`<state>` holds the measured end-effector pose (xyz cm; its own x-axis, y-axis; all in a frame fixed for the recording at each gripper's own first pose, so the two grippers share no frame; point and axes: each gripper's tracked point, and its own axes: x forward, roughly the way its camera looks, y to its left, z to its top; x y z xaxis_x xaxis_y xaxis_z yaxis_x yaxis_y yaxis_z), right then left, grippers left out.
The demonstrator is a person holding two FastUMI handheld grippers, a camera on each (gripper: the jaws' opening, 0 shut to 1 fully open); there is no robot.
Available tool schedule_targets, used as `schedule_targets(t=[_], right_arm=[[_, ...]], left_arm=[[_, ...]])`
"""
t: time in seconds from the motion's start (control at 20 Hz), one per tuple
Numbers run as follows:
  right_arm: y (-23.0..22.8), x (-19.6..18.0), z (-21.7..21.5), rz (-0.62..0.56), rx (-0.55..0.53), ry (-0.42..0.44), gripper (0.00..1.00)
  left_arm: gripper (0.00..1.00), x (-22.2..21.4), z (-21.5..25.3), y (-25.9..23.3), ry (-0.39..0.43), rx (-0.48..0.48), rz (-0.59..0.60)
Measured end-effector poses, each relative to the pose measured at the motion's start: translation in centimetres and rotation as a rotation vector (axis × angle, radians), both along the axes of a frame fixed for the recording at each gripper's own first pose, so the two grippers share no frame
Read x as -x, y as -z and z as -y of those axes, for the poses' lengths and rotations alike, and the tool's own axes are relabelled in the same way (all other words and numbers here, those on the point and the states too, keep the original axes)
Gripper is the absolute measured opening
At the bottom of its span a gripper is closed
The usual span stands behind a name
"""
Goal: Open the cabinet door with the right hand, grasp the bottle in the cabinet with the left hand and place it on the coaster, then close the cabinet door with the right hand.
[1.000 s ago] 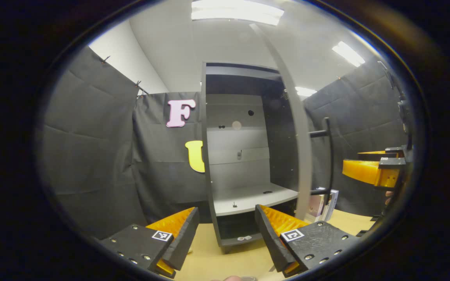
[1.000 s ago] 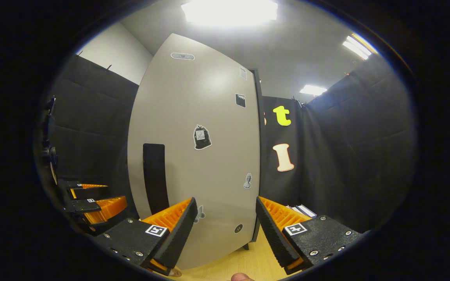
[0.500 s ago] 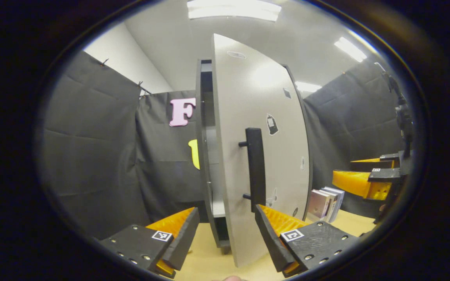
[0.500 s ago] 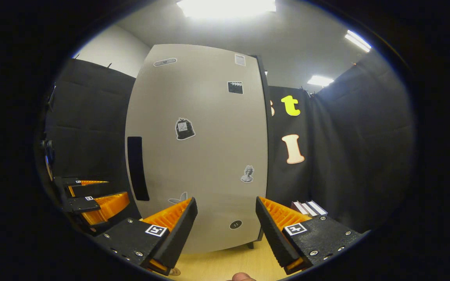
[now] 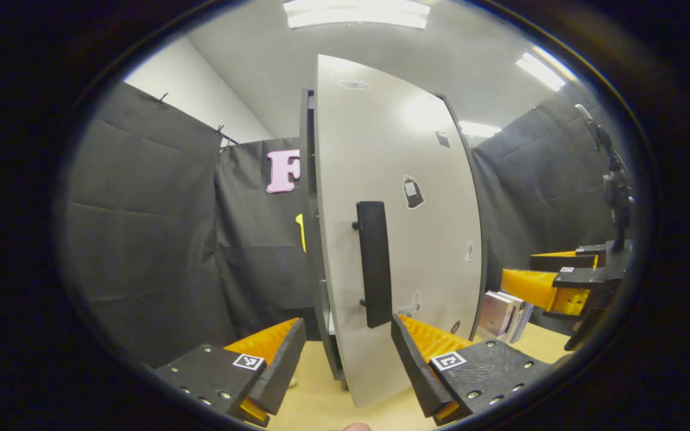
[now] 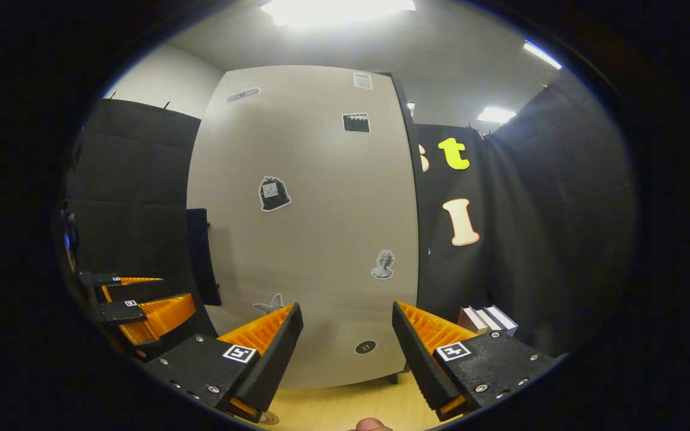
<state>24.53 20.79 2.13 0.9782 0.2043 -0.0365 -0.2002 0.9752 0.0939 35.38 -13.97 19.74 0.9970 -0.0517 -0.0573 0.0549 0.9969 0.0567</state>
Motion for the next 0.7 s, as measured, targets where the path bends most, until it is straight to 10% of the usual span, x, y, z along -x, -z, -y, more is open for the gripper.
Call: schedule_targets(t=[0.7], right_arm=[[0.2, -0.1, 1.6, -0.006, 0.006, 0.052, 0.93]], left_arm=[[0.85, -0.6, 0.6, -0.2, 0.033, 0.024, 0.01]])
